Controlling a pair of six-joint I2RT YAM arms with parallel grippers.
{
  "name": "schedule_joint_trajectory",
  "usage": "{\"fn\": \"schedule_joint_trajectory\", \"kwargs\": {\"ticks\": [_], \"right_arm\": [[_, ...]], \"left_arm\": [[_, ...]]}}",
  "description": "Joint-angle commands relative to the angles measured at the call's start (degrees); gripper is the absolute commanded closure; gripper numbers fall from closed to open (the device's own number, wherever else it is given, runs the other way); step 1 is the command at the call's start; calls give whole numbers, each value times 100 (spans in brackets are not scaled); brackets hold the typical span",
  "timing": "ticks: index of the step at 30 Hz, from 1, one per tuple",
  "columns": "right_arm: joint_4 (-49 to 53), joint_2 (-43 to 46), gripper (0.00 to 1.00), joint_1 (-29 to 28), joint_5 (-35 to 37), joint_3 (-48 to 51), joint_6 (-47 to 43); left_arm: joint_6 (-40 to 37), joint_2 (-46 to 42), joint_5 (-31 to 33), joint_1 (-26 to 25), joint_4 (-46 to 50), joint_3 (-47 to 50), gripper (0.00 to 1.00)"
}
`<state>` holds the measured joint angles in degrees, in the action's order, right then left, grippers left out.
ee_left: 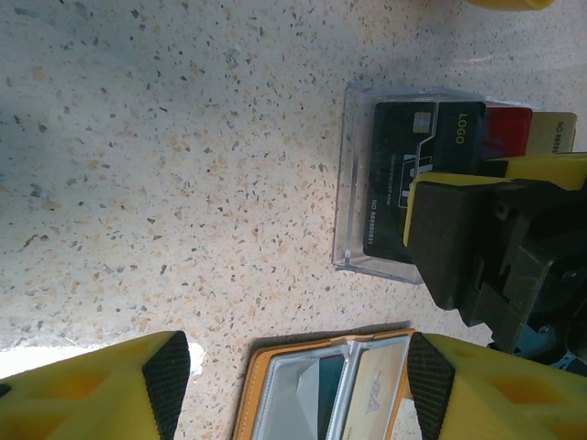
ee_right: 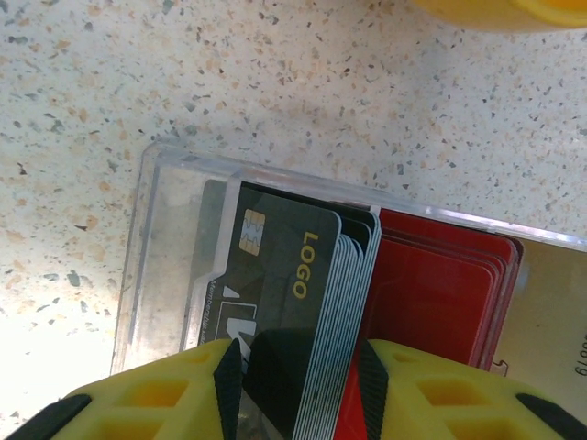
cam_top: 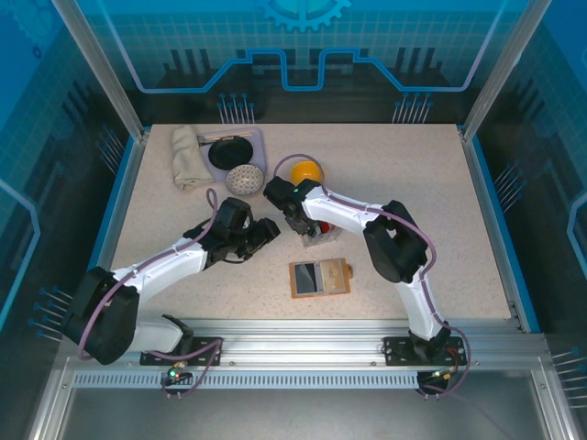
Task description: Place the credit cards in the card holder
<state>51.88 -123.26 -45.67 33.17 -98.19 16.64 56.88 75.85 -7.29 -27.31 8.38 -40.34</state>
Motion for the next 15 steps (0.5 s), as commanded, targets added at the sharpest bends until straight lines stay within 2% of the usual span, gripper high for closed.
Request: {"fn": "schedule_joint_trajectory", "kwargs": {"ticks": [1,15], "right_arm": [[158,-71,59,-8,368,12,17],[101,276,69,0,533,158,-109]], "left_arm": [[-40,42,-28,50,112,-61,33],[-13,37,-27,50,91,-44,33]]}}
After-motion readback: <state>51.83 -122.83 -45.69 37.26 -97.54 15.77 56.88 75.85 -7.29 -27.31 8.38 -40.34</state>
